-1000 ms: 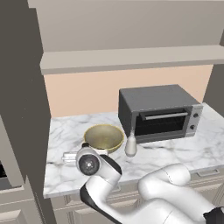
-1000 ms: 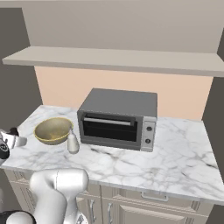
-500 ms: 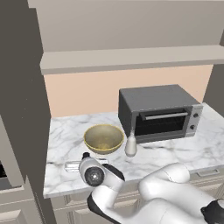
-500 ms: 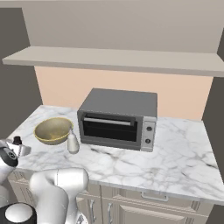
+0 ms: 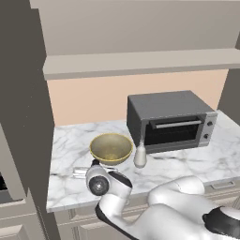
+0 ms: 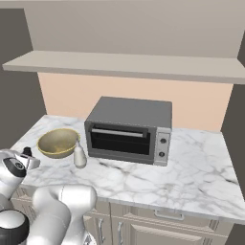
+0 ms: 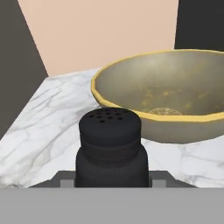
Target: Retrieve the bottle and the shaker from the cabinet and place them next to the mixing bowl on the counter. Then add garlic from the fridge to the mixing bowl.
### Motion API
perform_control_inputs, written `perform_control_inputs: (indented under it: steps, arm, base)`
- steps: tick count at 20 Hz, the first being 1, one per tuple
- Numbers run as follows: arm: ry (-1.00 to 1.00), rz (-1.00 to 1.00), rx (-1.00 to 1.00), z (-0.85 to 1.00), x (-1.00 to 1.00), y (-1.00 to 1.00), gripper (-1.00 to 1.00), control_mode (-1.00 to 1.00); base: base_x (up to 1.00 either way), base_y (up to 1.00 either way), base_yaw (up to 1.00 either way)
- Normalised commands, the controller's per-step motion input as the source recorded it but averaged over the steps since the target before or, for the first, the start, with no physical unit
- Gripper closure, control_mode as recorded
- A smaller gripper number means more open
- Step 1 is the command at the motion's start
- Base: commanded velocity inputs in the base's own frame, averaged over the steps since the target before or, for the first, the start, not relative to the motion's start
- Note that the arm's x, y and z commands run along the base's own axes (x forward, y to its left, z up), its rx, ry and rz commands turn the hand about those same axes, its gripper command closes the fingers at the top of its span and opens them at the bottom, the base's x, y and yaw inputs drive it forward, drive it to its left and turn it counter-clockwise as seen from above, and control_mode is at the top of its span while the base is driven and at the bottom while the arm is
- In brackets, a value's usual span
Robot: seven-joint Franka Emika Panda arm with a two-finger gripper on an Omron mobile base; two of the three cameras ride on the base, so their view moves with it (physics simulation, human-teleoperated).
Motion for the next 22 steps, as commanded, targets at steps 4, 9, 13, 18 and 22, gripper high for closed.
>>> perform_control_inputs:
  steps: [4,9,13,18,22]
  arm:
    - [0.00,-0.13,0.00,-0.09,0.16,0.11,1.00,-1.00]
    - [0.00,-0.09,0.00,-0.06,0.33,0.01,1.00,-1.00]
    - [0.00,-0.06,0.00,-0.09,0.22,0.00,1.00,-1.00]
    - [0.00,-0.01,0.00,-0.33,0.04,0.00,1.00,-1.00]
    - [0.00,-0.02,0.00,-0.33,0.10,0.00,1.00,-1.00]
  base:
    - [0.00,0.00,0.00]
    - [0.00,0.00,0.00]
    - [0.00,0.00,0.00]
    - [0.00,0.00,0.00]
    - [0.00,0.00,0.00]
